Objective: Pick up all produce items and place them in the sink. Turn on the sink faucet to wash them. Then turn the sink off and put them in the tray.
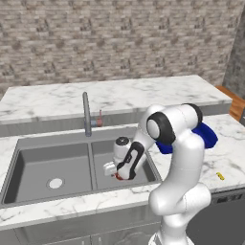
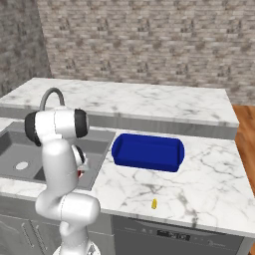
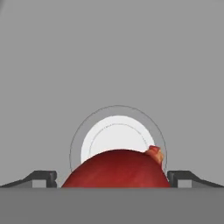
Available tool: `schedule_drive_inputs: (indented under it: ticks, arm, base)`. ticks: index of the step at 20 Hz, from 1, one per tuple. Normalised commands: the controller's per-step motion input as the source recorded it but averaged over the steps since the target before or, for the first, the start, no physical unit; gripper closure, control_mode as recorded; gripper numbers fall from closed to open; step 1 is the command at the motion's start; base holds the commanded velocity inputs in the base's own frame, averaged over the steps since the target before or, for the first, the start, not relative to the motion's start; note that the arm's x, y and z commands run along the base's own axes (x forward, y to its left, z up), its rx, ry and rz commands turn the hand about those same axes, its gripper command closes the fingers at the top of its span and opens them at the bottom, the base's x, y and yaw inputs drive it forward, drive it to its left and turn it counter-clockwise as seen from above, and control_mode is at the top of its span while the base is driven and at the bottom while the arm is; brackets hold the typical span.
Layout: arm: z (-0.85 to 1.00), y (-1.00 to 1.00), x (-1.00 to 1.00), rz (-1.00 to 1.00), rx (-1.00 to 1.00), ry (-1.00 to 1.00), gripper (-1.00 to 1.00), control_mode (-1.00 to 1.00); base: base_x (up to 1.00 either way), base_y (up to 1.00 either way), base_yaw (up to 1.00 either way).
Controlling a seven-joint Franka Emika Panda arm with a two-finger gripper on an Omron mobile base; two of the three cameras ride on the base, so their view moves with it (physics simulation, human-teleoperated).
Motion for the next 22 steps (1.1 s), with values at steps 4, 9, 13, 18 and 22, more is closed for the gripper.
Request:
schedule_drive_inputs:
  ticks: [4,9,13,18,22]
  arm:
    - [-0.31,0.08,0.00,0.00,0.00,0.01,1.00,-1.00]
    - [-0.19,0.00,-0.22,0.00,0.00,0.00,1.00,-1.00]
    - [-0.01,-0.01,-0.26,0.00,0.00,0.00,1.00,-1.00]
    - [0.28,-0.19,-0.12,0.00,0.01,0.00,1.00,-1.00]
    - [0.50,-0.29,0.00,0.00,0.01,0.00,1.00,-1.00]
  base:
    - [0.00,0.00,0.00]
    - [0.00,0.00,0.00]
    - [0.00,0.00,0.00]
    - [0.00,0.00,0.00]
    - [0.00,0.00,0.00]
